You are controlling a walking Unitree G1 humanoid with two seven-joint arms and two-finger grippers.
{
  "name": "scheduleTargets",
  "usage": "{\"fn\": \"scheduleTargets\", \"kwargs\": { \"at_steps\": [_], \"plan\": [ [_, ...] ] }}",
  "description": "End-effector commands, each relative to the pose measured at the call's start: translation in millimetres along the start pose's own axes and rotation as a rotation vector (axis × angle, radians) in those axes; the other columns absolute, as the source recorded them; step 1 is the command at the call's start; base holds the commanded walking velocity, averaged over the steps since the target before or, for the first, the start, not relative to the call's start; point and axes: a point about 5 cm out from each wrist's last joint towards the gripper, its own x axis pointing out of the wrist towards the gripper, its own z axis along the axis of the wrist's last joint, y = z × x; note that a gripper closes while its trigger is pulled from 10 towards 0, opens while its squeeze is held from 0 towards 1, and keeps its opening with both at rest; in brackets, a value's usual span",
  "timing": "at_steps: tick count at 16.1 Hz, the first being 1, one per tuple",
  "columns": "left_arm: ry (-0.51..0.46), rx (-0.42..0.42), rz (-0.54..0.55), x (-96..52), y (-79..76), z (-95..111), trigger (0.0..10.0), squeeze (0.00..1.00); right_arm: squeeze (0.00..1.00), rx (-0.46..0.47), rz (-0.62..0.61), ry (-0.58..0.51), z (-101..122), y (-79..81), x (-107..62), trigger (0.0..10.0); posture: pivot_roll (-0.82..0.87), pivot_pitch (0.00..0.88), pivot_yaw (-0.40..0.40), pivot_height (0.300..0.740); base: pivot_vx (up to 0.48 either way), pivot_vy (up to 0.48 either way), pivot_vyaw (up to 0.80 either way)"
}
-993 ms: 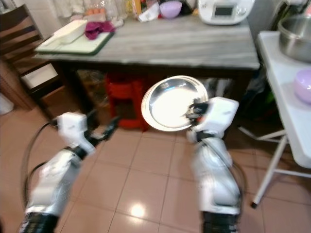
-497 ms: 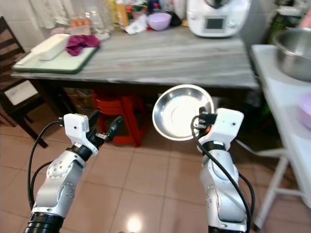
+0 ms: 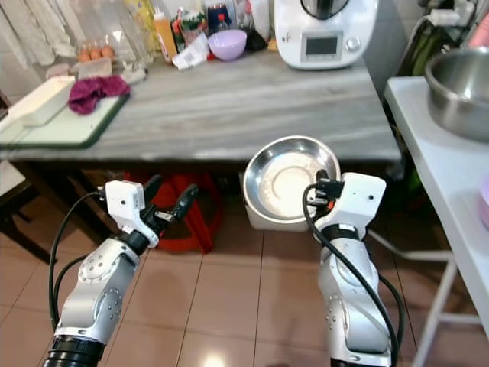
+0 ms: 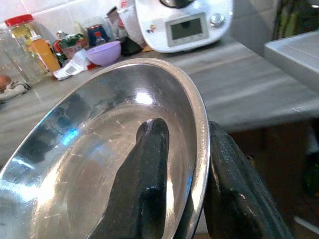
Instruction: Setting the table
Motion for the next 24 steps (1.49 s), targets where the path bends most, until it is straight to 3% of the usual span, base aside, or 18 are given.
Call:
{"fn": "scheduleTargets", "kwargs": {
  "at_steps": [1,12,18,24],
  "plan": [
    [0.006,0.015,0.030,-5.6,10.4,1.4,10.0,0.00,0.00,0.016,0.050,-0.030,6.9,12.3,1.6,10.0,-0.22,0.107,0.087,0.740,0.480,0.000,0.00],
    [-0.010,-0.004,0.014,-5.2,7.8,3.2,10.0,0.00,0.00,0.012,0.075,-0.041,10.1,15.7,7.7,10.0,-0.22,0.108,0.089,0.740,0.436,0.000,0.00],
    [0.038,0.065,-0.016,-24.7,17.6,-0.3,10.0,0.00,0.00,0.029,0.082,-0.051,14.9,15.0,15.7,10.0,-0.21,0.110,0.088,0.740,0.000,0.000,0.00],
    [0.111,0.112,-0.096,-48.8,16.4,-7.3,10.0,0.00,0.00,0.077,0.063,0.012,10.9,14.3,42.7,10.0,-0.17,0.125,0.089,0.740,0.000,0.000,0.00]
  ]
}}
